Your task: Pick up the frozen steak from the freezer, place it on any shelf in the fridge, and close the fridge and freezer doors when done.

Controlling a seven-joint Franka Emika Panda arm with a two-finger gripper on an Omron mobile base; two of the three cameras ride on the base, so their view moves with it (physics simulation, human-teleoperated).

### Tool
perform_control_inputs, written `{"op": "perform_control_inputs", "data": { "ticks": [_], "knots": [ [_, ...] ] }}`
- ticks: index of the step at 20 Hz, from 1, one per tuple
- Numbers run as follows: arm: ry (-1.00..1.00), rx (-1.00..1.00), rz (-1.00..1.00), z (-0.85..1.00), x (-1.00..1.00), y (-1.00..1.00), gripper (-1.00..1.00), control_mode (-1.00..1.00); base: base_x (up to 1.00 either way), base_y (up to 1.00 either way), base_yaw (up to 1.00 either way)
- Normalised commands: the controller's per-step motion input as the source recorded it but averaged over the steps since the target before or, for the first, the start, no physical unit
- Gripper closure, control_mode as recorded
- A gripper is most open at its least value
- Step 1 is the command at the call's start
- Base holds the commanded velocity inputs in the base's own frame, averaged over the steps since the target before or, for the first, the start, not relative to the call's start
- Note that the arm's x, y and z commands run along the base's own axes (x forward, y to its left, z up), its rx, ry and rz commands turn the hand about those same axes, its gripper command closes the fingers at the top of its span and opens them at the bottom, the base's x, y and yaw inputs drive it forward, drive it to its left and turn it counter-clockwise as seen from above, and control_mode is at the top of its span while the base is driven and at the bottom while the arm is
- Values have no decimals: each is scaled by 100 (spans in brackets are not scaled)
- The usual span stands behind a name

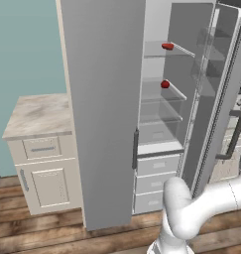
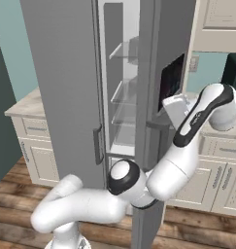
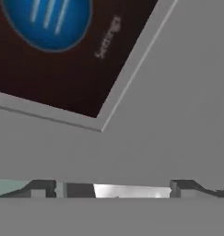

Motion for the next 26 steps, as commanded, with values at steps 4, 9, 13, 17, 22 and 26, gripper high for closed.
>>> {"op": "perform_control_inputs", "data": {
  "ticks": [4,9,13,17,22,26],
  "knots": [
    [-26,-4,5,2,-59,100,-100,-100,0,0,0],
    [-37,0,-21,0,-54,100,-100,-100,0,0,0],
    [-43,0,-37,0,-37,100,-100,-100,0,0,0],
    [-29,5,-43,16,13,100,-100,-100,0,0,0],
    [-13,16,-42,46,21,87,-100,-100,0,0,0],
    [-14,23,-42,38,19,69,-100,-100,0,0,0]
  ]
}}
